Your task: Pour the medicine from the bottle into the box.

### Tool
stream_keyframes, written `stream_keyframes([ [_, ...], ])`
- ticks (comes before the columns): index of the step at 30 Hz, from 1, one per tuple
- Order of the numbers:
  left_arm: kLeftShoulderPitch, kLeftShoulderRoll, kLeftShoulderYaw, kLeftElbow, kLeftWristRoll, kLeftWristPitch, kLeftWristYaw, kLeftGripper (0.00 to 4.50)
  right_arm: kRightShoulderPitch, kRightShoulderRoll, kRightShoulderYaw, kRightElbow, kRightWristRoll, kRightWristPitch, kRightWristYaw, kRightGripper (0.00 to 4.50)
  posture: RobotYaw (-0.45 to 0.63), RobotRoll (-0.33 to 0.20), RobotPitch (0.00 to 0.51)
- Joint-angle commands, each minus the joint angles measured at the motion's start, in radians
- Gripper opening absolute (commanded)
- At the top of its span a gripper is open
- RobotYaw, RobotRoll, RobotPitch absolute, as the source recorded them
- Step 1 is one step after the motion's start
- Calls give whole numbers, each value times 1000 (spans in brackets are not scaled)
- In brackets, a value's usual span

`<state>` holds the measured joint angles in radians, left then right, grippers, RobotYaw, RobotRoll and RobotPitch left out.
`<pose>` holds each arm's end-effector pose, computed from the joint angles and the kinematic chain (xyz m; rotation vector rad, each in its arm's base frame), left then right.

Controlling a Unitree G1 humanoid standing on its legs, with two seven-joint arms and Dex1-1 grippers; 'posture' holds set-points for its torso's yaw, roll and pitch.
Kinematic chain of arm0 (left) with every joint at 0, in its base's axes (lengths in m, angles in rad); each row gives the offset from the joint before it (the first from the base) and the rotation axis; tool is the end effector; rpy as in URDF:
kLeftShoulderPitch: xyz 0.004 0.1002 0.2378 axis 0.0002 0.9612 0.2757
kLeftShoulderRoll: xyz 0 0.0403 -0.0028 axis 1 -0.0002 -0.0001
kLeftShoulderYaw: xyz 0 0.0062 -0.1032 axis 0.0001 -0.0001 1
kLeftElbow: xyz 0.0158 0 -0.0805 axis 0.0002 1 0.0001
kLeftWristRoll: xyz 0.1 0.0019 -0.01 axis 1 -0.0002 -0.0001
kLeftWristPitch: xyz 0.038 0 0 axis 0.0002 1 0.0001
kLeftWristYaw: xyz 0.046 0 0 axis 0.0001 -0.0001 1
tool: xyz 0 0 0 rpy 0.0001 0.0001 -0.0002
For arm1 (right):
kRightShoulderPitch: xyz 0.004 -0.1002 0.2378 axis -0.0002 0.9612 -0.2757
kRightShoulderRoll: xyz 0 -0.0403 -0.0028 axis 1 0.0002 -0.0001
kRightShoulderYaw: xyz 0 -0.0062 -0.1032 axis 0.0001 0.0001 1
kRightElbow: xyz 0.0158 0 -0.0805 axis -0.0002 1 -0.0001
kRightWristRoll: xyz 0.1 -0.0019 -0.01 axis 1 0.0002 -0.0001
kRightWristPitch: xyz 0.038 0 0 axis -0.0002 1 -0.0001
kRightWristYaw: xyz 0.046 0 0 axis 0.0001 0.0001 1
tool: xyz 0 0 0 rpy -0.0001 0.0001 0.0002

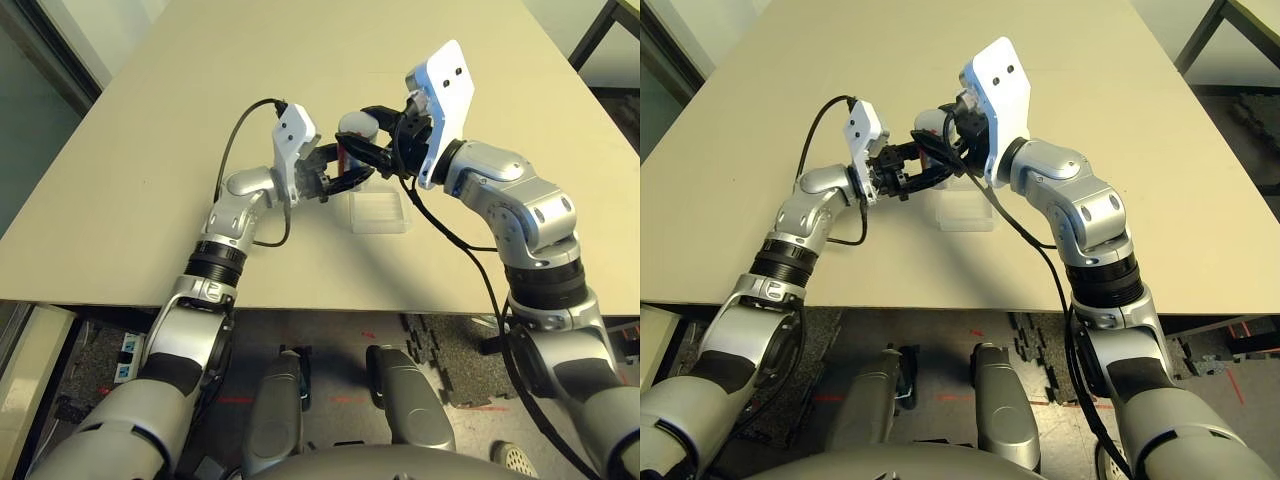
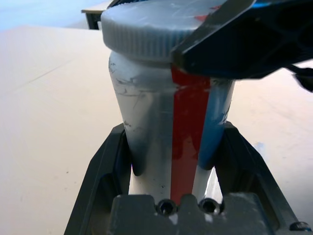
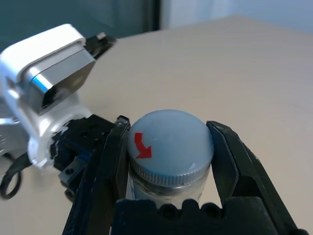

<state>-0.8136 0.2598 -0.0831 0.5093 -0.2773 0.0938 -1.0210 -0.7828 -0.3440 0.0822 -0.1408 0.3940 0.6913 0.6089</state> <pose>0.3375 0.1473 0.1651 0.1339 -0.1412 -1.1745 0.2882 -0.1347 0.2327 -0.1533 -0.1298 0.9413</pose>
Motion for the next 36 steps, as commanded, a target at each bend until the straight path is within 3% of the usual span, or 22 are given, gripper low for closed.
stream_keyframes([
  [1,9,20,-8,-91,-45,76,-71,2588,-77,-35,-44,92,80,-109,209,2571,-170,0,167],
  [4,23,39,-19,-216,-102,177,-120,2588,-141,-76,-46,219,97,-166,370,2571,-154,0,174],
  [10,37,88,-45,-409,-193,352,-178,2588,-219,-106,-30,382,96,-224,546,2571,-107,0,186],
  [22,71,114,-73,-462,-204,390,-197,2588,-195,-113,-29,362,96,-185,547,2571,-119,0,189],
  [28,52,121,-66,-369,-166,330,-218,2588,-140,-129,-56,166,143,-38,438,4500,-135,0,186],
  [36,27,113,-70,-323,-156,292,-237,2588,-91,-136,-58,42,169,31,360,4500,-157,0,179],
])
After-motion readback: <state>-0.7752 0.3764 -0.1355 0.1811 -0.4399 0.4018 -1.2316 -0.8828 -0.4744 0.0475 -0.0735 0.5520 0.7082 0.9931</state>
